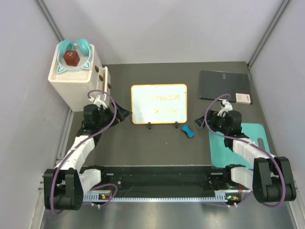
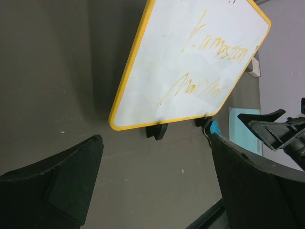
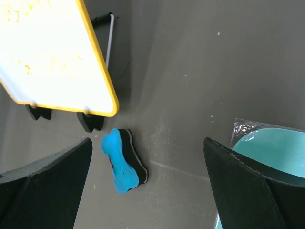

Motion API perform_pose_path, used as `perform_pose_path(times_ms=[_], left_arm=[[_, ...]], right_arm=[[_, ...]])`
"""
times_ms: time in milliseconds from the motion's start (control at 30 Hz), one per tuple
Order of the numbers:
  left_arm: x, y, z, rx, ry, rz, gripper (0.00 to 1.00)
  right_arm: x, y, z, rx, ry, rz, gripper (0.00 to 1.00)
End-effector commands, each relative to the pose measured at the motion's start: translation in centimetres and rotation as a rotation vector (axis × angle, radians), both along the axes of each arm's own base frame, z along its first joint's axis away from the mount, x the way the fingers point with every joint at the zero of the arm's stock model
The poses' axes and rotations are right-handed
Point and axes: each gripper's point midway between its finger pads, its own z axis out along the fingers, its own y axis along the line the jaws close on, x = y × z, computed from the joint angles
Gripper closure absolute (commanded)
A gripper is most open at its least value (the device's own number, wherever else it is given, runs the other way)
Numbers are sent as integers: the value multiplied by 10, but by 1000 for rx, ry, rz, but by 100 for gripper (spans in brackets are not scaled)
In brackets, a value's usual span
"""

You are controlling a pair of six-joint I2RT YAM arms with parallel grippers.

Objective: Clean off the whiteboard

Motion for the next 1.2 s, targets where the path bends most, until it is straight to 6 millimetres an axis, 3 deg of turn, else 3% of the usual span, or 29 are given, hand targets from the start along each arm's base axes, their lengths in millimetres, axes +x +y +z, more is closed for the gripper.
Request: perform_pose_path(times_ms=[0,200,367,567,733,900,1033,1167], left_arm=[[2,7,2,65,-27,-2,1],[-4,0,-10,22,-8,-33,1],[-6,2,-16,32,-3,-26,1],[-6,1,-24,30,26,-30,1],[-6,-1,-25,26,32,-42,1],[-6,-1,-28,26,42,-47,1],[-6,-3,-29,15,52,-58,1],[-6,-5,-31,7,63,-69,1]], right_arm=[[9,12,32,3,-82,71,1],[-2,8,37,-102,-57,29,1],[-14,14,28,-228,-6,42,1],[-16,30,26,-264,11,87,10],[-16,41,3,-348,87,123,12],[-20,59,-3,-377,91,164,14],[-17,55,-14,-425,117,131,16],[-13,58,-19,-429,134,132,31]])
